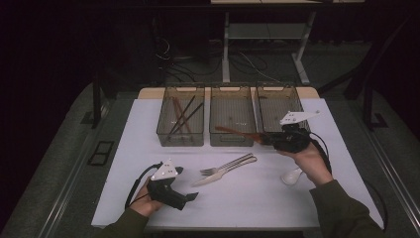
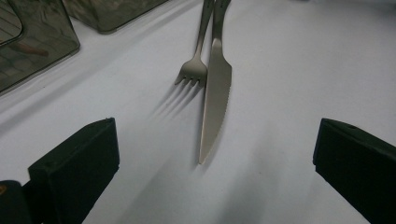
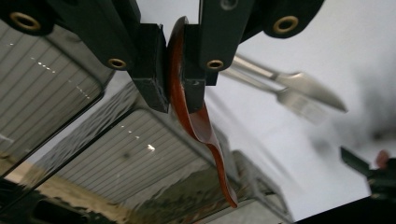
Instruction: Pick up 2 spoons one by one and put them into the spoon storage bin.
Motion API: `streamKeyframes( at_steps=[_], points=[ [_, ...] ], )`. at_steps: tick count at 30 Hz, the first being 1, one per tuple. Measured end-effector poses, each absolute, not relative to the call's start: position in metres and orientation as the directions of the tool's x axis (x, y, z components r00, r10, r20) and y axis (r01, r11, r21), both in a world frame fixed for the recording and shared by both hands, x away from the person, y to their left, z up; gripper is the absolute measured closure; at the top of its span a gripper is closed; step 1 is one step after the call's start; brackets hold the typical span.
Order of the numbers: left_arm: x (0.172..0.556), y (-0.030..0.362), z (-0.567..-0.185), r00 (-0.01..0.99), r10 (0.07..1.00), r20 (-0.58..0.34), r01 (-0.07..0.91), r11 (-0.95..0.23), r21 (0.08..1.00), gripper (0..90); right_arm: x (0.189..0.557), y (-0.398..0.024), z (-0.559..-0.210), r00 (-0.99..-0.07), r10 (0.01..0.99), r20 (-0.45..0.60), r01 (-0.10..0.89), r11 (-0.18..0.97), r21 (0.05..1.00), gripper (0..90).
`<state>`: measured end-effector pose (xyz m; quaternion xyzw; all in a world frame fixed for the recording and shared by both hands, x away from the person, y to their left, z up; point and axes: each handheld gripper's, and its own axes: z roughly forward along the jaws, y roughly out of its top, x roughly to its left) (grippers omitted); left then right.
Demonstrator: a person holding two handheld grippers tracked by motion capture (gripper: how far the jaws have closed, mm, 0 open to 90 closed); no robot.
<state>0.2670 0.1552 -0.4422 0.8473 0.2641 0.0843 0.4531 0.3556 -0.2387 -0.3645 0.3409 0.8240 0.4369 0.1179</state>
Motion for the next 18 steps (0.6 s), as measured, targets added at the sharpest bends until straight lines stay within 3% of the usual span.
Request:
streamKeyframes(
  at_steps=[18],
  points=[
    [0.267,0.155,-0.443,0.847,0.521,-0.107,0.374,-0.440,0.816,0.0,0.414,-0.206,-0.362,-0.619,0.784,0.037,0.491,0.350,0.798,81.4]
  ],
)
